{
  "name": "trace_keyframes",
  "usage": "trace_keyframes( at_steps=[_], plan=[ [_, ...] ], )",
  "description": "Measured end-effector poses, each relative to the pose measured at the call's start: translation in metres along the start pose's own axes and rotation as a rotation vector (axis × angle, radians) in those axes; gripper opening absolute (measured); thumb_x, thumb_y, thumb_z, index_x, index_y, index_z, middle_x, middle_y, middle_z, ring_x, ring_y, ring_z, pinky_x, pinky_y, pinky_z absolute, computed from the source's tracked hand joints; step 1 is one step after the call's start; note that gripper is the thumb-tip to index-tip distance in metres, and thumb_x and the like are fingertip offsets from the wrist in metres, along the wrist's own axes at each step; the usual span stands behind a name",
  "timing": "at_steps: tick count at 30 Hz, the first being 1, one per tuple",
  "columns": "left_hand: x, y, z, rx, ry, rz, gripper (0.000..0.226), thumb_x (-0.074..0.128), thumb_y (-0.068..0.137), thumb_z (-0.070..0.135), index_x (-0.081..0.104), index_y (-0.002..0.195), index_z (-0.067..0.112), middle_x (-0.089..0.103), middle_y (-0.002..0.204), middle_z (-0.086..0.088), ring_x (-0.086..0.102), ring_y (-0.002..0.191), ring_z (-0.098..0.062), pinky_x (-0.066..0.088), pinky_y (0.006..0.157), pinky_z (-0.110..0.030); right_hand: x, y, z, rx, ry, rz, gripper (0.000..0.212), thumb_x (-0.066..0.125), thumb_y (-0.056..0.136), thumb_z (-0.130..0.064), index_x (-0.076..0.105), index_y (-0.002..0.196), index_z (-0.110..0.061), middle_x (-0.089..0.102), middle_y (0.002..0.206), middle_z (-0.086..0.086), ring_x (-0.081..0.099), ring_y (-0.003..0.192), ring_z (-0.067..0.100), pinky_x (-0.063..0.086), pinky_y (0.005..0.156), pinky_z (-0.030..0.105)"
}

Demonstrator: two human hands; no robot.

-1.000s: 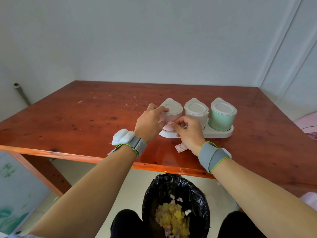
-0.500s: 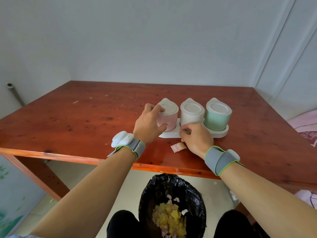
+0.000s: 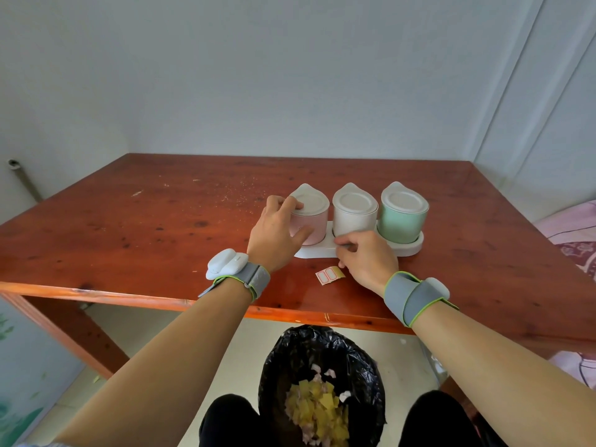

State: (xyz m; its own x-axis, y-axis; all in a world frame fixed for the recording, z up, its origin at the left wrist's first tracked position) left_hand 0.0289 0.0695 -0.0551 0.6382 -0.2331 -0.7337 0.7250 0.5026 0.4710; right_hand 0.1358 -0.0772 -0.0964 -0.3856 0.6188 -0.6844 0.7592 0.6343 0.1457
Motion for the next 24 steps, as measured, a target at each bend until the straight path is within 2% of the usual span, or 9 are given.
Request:
trace_keyframes(
  at_steps=[5,10,14,17,21,24],
  plan=[
    [-0.004,0.001,-0.007,0.017,-0.075,-0.047,0.036,0.063,0.086,0.026,0.055,0.120,0.020,0.047,0.123,-0.003,0.056,0.095,-0.026,0.053,0.081,-0.045,0.000,0.001,0.000,-0.001,0.014,-0.001,0.027,0.059,0.085,-0.026,0.070,0.109,-0.030,0.071,0.063,-0.009,0.063,0.071,0.005,0.052,0.079,0.031],
    [-0.005,0.000,-0.009,0.035,-0.082,-0.054,0.039,0.062,0.085,0.014,0.055,0.122,0.022,0.048,0.123,-0.003,0.055,0.089,-0.024,0.053,0.079,-0.047,0.000,-0.001,0.001,-0.047,0.114,-0.050,0.020,0.065,0.084,-0.023,0.072,0.103,-0.025,0.071,0.069,-0.005,0.060,0.058,0.008,0.056,0.075,0.038],
    [-0.005,-0.002,-0.007,0.028,-0.068,-0.047,0.046,0.069,0.081,0.019,0.053,0.124,0.024,0.048,0.124,-0.002,0.051,0.084,-0.019,0.054,0.080,-0.046,0.001,-0.007,-0.005,-0.135,-0.033,-0.175,0.022,0.071,0.082,-0.035,0.073,0.103,-0.028,0.064,0.077,-0.009,0.058,0.072,0.011,0.049,0.073,0.033],
    [-0.006,-0.003,-0.004,0.025,-0.045,-0.036,0.045,0.066,0.082,0.012,0.054,0.124,0.023,0.048,0.126,-0.003,0.053,0.086,-0.022,0.054,0.079,-0.046,0.004,-0.011,-0.011,-0.157,-0.196,-0.295,0.031,0.071,0.079,-0.045,0.070,0.106,-0.029,0.063,0.082,-0.011,0.054,0.069,0.005,0.044,0.067,0.028],
    [-0.007,-0.004,-0.005,0.035,-0.008,-0.038,0.049,0.060,0.083,0.007,0.052,0.128,0.025,0.048,0.127,-0.004,0.058,0.092,-0.028,0.054,0.077,-0.048,0.005,-0.011,-0.014,-0.156,-0.202,-0.319,0.031,0.076,0.077,-0.041,0.072,0.101,-0.022,0.064,0.085,-0.008,0.055,0.070,0.006,0.043,0.066,0.024],
    [-0.009,-0.010,-0.006,0.016,-0.010,-0.032,0.061,0.059,0.081,0.007,0.043,0.137,0.026,0.046,0.129,-0.004,0.058,0.092,-0.027,0.054,0.077,-0.046,0.002,-0.011,-0.014,-0.145,-0.165,-0.319,0.025,0.079,0.075,-0.037,0.073,0.090,-0.018,0.067,0.083,-0.005,0.060,0.076,0.011,0.049,0.071,0.028]
  ],
)
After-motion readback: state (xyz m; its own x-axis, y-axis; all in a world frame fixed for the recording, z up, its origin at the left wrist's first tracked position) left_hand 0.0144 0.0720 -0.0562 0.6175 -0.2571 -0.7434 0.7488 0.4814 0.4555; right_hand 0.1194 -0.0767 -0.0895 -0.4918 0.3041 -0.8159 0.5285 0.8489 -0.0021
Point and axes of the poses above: each hand's wrist, its own y-axis towards the middle knuckle, its own x-axis out of the palm, z = x × y, the point moved 6 cm from there along y, towards the middle knuckle
